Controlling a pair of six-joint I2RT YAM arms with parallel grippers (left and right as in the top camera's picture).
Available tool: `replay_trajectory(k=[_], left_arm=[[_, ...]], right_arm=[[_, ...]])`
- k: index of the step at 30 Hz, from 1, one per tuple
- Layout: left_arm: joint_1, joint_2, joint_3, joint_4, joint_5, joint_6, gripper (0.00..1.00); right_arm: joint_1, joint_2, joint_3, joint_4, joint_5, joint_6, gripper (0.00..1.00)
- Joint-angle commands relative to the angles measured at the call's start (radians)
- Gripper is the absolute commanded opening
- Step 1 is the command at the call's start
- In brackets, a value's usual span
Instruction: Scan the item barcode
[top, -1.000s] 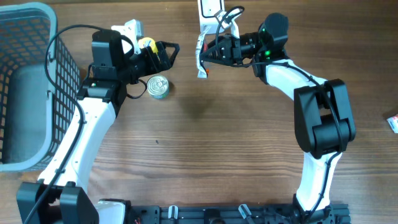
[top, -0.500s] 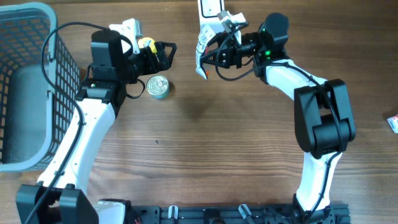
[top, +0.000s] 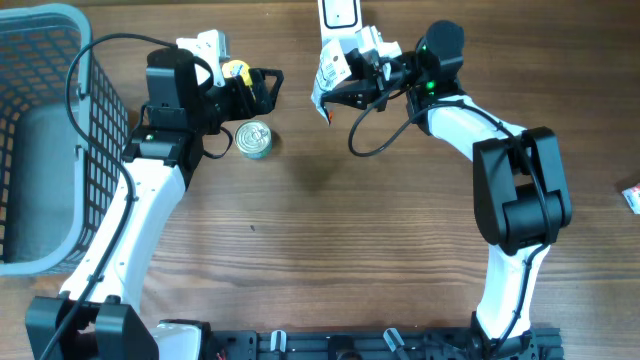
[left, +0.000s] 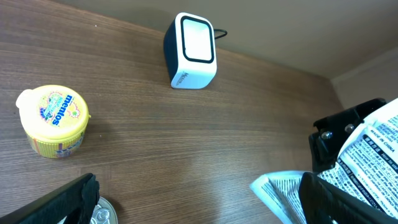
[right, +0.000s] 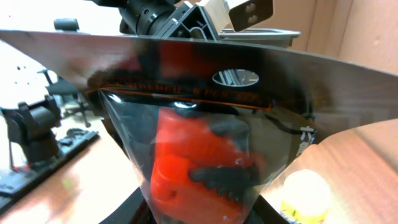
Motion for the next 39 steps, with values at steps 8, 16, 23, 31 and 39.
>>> replay_trajectory(k=[8, 16, 23, 31, 39], left_arm=[[0.002, -0.026, -0.001, 0.002, -0.018, 0.05, 1.0], [0.002, -0.026, -0.001, 0.002, -0.018, 0.05, 1.0], [0.002, -0.026, -0.001, 0.002, -0.018, 0.05, 1.0], [0.002, -0.026, -0.001, -0.006, -0.017, 0.049, 1.0], [0.002, -0.026, -0.001, -0.024, -0.017, 0.047, 1.0]], right_arm=[[0.005, 0.011, -0.002, 0.082, 0.041, -0.108, 0.09], [0.006, 0.011, -0.002, 0.077, 0.017, -0.08, 0.09], [0.003, 0.011, -0.002, 0.076, 0.018, -0.019, 0.08], [-0.013, 0.011, -0.002, -0.029, 0.04, 0.26, 0.1], [-0.011, 0.011, 0.001, 0.163, -0.084, 0.458, 0.09]])
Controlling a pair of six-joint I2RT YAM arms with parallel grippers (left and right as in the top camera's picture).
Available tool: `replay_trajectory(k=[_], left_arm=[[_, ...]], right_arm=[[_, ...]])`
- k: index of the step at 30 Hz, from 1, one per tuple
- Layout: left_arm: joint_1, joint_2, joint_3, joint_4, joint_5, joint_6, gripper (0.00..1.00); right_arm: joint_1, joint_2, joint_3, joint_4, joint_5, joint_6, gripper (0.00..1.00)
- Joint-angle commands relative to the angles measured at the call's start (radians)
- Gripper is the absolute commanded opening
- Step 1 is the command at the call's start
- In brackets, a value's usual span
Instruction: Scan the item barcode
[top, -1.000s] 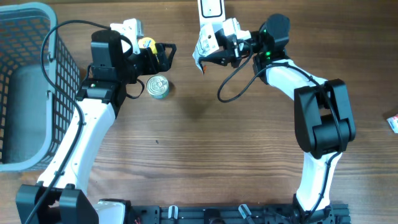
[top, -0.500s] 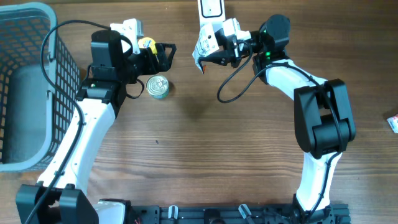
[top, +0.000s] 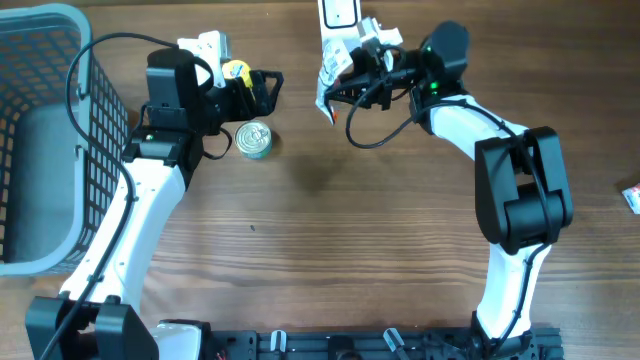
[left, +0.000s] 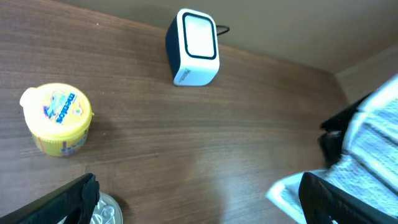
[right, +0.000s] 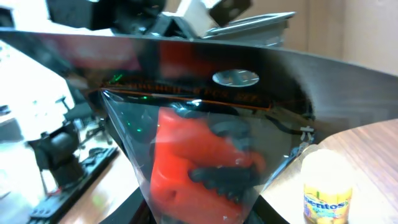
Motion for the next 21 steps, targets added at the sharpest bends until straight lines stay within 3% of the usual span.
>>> replay_trajectory(k=[1, 3, 9, 21], left_arm=[[0.002, -0.026, -0.001, -0.016, -0.013, 0.021, 1.0], [0.002, -0.026, -0.001, -0.015, -0.013, 0.021, 1.0], [0.002, -0.026, -0.001, -0.031, -0.013, 0.021, 1.0], [0.002, -0.026, -0.001, -0.035, -0.066, 0.025, 1.0]], right_arm=[[0.003, 0.009, 0.001, 0.162, -0.048, 0.244, 0.08], [0.003, 0.009, 0.001, 0.241, -0.03, 0.241, 0.06], [-0.002, 0.009, 0.003, 0.33, -0.06, -0.077, 0.05], [0.0, 0.009, 0.032, 0.324, 0.09, -0.243, 0.04]])
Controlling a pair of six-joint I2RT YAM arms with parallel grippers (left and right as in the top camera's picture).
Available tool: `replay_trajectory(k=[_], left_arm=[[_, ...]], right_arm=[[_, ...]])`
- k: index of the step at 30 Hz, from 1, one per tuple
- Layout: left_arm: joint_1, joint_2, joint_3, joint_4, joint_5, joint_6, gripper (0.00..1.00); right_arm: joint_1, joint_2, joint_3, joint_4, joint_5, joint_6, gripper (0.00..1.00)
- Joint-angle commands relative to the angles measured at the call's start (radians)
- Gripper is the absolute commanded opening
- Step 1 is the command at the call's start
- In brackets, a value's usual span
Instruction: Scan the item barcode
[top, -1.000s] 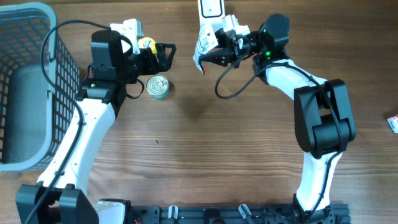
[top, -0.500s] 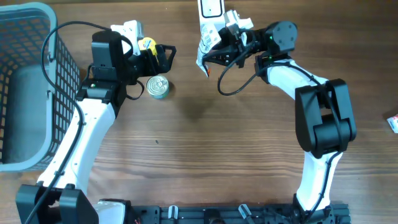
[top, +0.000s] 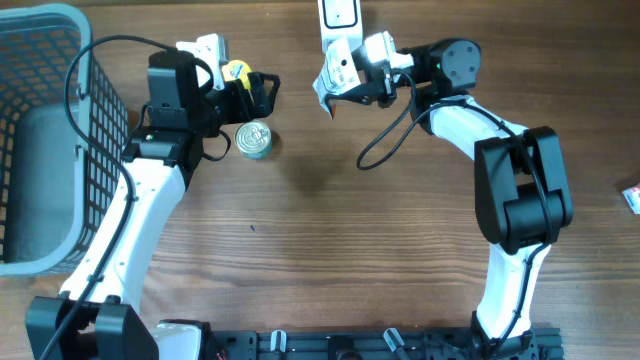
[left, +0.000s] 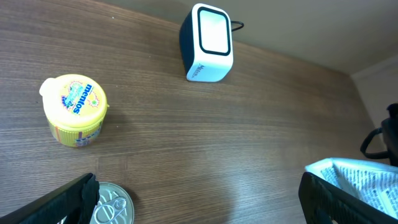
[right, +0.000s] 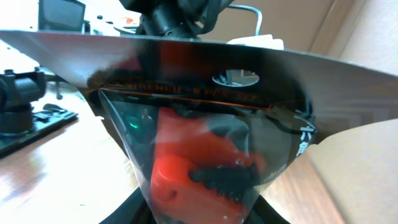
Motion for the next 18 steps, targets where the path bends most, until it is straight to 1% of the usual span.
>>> replay_trajectory(k=[1, 4, 18], left_arm=[[0.002, -0.026, -0.001, -0.002, -0.02, 0.025, 1.0], [0.002, -0.026, -0.001, -0.008, -0.02, 0.049, 1.0], [0.002, -0.026, -0.001, -0.019, -0.021, 0.051, 1.0]], right_arm=[[0.0, 0.008, 0.041, 0.008, 0.077, -0.098, 0.05], [0.0, 0.008, 0.068, 0.008, 0.079, -0.114, 0.05], [-0.004, 0.008, 0.157, 0.005, -0.03, -0.131, 0.04]])
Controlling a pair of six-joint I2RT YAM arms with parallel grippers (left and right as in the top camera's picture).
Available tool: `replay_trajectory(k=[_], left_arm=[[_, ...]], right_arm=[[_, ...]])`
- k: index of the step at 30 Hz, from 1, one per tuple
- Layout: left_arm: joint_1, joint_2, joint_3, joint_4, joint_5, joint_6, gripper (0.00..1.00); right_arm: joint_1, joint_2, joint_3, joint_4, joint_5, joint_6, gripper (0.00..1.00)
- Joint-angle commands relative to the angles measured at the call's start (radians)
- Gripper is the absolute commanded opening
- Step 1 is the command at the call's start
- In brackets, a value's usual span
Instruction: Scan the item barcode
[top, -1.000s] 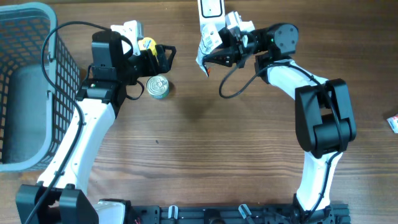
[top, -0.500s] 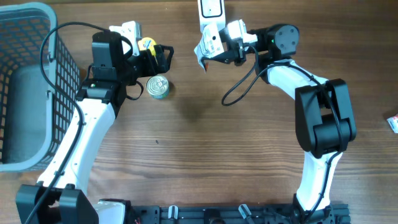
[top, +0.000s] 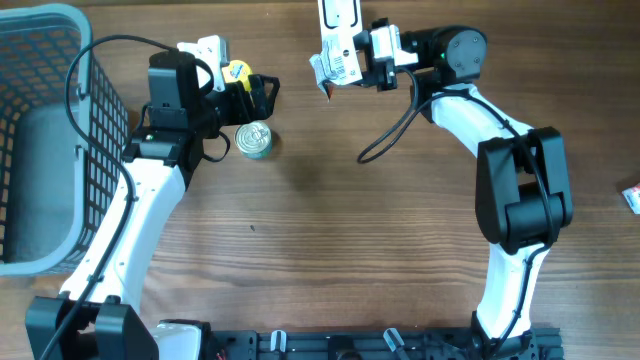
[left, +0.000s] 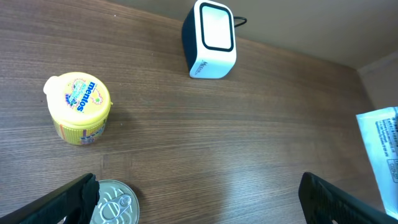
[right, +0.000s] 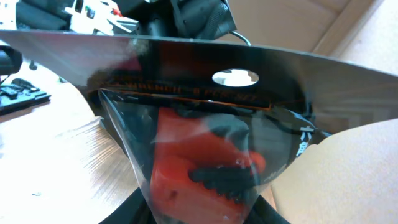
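Note:
My right gripper (top: 368, 50) is shut on a clear packet (top: 334, 66) holding a red part under a black header card (right: 205, 149). It holds the packet just in front of the white and dark blue scanner (top: 338, 14), printed white back upward. In the left wrist view the scanner (left: 211, 38) stands upright at the far edge, and the packet's white edge (left: 380, 149) shows at the right. My left gripper (top: 262, 92) is open with nothing between its fingers (left: 62, 202).
A yellow Mentos tub (top: 236, 70) and a tin can (top: 253, 139) sit by the left gripper. A grey basket (top: 40, 130) fills the left side. A small item (top: 631, 197) lies at the right table edge.
The right gripper has moved the packet farther back, closer to the scanner. In the left wrist view the packet now shows higher at the right edge. The left arm has barely moved.
The right gripper held the packet in the air right of the left gripper. Then it held it a little nearer the scanner, then with the wrist turned. Now the packet is just in front of the scanner. The left gripper stayed open over the can.

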Motion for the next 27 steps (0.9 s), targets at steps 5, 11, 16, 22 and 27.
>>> replay_trajectory(k=[5, 11, 16, 22, 27], left_arm=[[0.002, -0.026, -0.001, -0.004, -0.024, 0.025, 1.0], [0.002, -0.026, -0.001, -0.005, -0.024, 0.032, 1.0], [0.002, -0.026, -0.001, -0.013, -0.024, 0.051, 1.0], [0.002, -0.026, -0.001, -0.019, -0.024, 0.051, 1.0], [0.002, -0.026, -0.001, -0.025, -0.024, 0.051, 1.0]], right_arm=[[-0.004, 0.008, 0.07, 0.004, -0.033, -0.015, 0.05], [-0.004, 0.008, 0.094, -0.003, -0.062, -0.016, 0.05], [-0.005, 0.008, 0.163, -0.008, -0.08, 0.005, 0.05], [-0.005, 0.008, 0.26, -0.029, -0.08, 0.071, 0.05], [-0.006, 0.008, 0.276, -0.059, -0.08, 0.096, 0.05]])
